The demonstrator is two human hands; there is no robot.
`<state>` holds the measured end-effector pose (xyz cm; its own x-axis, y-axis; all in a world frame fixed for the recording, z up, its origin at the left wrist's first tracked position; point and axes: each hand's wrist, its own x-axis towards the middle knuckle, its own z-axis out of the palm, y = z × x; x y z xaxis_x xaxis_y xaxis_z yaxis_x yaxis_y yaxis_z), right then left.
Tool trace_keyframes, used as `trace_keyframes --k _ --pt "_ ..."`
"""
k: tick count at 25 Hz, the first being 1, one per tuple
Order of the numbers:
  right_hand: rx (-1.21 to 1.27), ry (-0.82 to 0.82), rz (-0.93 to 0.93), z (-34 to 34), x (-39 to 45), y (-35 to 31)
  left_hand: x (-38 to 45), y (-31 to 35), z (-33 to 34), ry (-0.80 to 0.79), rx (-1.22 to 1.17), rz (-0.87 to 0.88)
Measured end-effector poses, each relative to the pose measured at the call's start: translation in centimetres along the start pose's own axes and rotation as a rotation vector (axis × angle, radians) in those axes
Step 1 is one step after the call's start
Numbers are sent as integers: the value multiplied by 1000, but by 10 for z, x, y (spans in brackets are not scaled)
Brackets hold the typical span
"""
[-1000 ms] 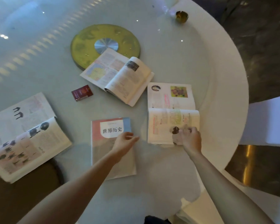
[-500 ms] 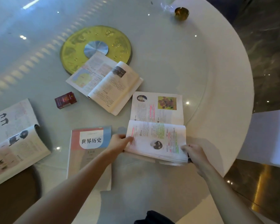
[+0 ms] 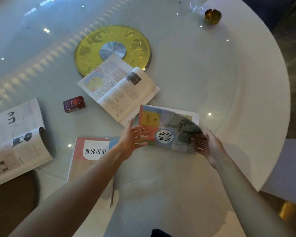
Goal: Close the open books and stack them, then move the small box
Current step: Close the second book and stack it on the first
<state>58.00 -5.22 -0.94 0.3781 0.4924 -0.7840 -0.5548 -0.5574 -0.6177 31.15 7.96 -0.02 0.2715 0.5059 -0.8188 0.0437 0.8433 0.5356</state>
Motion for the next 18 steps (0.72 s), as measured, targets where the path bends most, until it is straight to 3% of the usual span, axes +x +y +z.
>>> trace_keyframes --k 4,8,11,14,18 --pt "-212 97 -22 15 35 -12 12 -17 14 100 77 -68" --pt "-1068 227 -520 35 73 -22 19 -51 29 124 161 -176" --pt "-1528 99 -613 46 89 -26 21 -61 37 137 167 -166" --pt "-1628 211 -644 38 88 -20 25 -62 36 166 144 -126" --pt "-1437 308 -551 14 54 16 29 -62 27 250 161 -63"
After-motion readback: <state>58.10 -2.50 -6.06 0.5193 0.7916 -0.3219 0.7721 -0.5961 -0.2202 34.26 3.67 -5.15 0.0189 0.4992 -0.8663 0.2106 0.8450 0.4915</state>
